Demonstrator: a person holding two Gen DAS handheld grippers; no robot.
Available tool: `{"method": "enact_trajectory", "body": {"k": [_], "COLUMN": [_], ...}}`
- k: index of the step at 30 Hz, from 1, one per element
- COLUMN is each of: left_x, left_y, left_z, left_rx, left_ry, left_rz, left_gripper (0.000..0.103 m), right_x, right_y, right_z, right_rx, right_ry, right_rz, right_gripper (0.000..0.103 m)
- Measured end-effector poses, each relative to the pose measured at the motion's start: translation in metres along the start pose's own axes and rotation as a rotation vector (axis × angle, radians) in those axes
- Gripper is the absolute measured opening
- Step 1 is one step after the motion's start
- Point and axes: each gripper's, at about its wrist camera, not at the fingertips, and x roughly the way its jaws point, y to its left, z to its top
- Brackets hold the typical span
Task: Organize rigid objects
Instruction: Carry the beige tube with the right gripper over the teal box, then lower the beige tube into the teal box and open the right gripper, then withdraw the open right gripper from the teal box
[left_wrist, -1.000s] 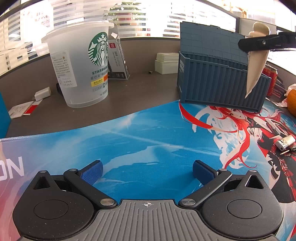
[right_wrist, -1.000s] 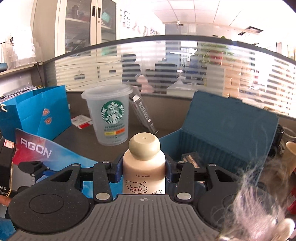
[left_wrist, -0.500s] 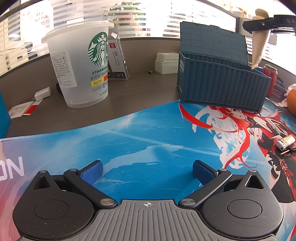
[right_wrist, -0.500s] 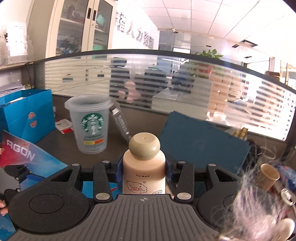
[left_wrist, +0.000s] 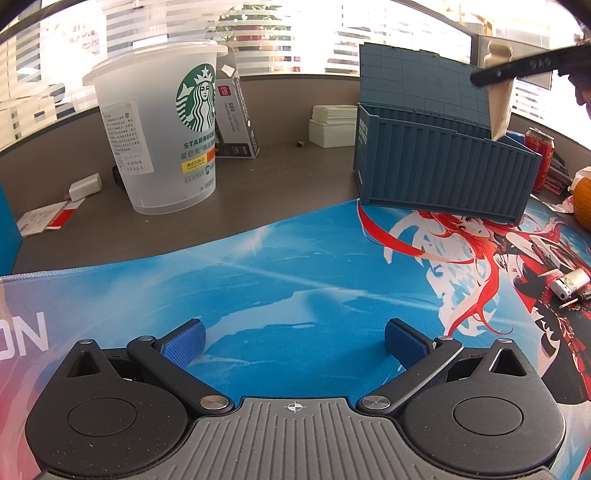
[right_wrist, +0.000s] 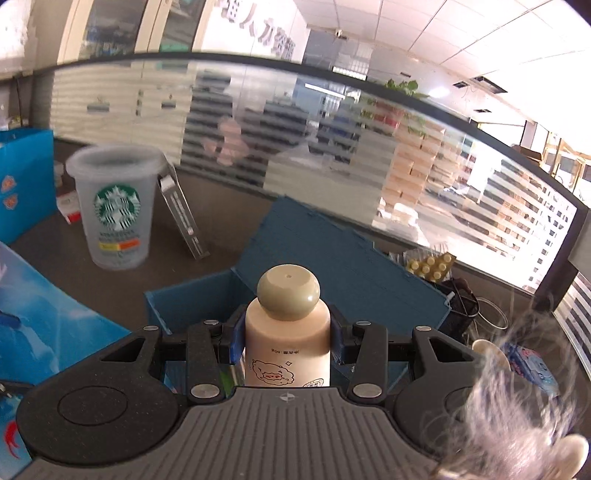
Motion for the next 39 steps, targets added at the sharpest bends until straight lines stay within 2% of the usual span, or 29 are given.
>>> {"method": "enact_trajectory", "body": {"k": [8, 22, 30, 39], "left_x": [0.0, 0.0, 0.0, 0.0], "left_y": [0.0, 0.0, 0.0, 0.0], "left_z": [0.0, 0.0, 0.0, 0.0], "left_rx": [0.0, 0.0, 0.0, 0.001], "left_ry": [0.0, 0.0, 0.0, 0.0], "left_rz": [0.0, 0.0, 0.0, 0.0], "left_gripper": [0.103, 0.103, 0.103, 0.103], "right_x": [0.036, 0.071, 0.091, 0.092], "right_y": [0.001, -0.003, -0.005, -0.002], "right_z": [-0.013, -0.018, -0.014, -0.011], "right_rx": [-0.105, -0.121, -0.067, -0.062], "right_ry": [0.171, 0.317, 0.37, 0.357], "right_rz": [-0.014, 0.009, 0.081, 0.086], "right_gripper": [0.04, 0.041, 0.042, 0.043]}}
